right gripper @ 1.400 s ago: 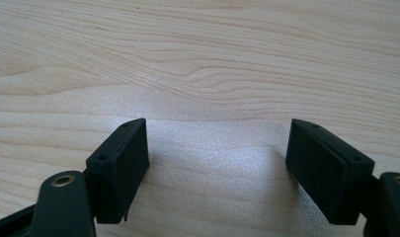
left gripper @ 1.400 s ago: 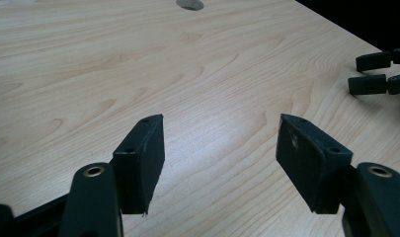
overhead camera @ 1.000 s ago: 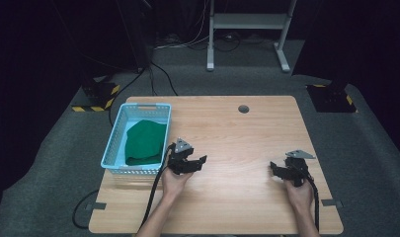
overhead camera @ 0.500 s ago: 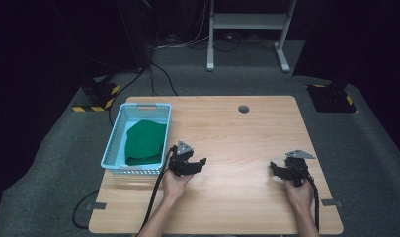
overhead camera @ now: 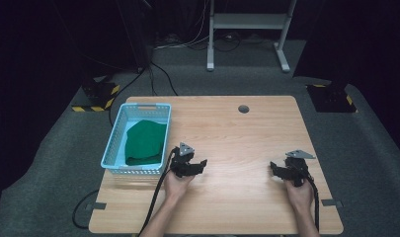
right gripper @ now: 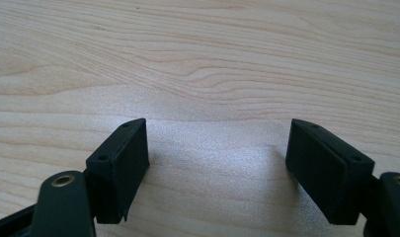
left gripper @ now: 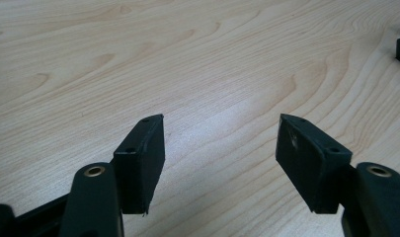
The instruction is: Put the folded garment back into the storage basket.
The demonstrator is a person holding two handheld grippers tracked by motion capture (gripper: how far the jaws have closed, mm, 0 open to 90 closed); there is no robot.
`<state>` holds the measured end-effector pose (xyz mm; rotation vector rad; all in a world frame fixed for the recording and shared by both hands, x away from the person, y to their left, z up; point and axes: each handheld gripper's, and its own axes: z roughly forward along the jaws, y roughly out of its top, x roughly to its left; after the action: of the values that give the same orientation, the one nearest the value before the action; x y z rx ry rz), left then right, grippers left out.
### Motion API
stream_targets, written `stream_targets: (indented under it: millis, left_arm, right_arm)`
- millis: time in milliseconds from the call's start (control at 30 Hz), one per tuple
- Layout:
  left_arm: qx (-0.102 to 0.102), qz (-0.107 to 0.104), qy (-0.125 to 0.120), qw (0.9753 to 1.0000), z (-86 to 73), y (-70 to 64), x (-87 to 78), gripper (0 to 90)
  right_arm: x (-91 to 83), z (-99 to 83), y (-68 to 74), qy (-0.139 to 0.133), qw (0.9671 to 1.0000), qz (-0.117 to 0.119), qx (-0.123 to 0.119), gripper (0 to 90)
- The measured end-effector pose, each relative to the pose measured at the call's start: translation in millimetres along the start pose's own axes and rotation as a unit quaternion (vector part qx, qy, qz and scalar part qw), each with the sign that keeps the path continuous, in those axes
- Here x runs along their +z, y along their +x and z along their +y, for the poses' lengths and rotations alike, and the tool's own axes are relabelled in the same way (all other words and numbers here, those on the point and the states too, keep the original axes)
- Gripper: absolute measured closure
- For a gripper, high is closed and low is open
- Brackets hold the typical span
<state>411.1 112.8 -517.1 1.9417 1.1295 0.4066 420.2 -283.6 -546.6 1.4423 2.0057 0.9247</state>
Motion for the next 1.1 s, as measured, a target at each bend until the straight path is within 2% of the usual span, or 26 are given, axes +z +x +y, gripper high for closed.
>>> stream_targets:
  millis: [433, 1100]
  left_arm:
    - [-0.006, 0.014, 0.008, 0.9998, -9.5, 3.8, 6.7, 35.9]
    - [0.003, 0.041, 0.019, 0.9990, -18.5, 6.8, 15.2, 35.3]
  right_arm:
    - [0.0, 0.0, 0.0, 0.000, 1.0000, 0.000, 0.000, 24.3]
    - [-0.1, -0.1, 0.1, 0.000, 1.0000, 0.000, 0.000, 24.3]
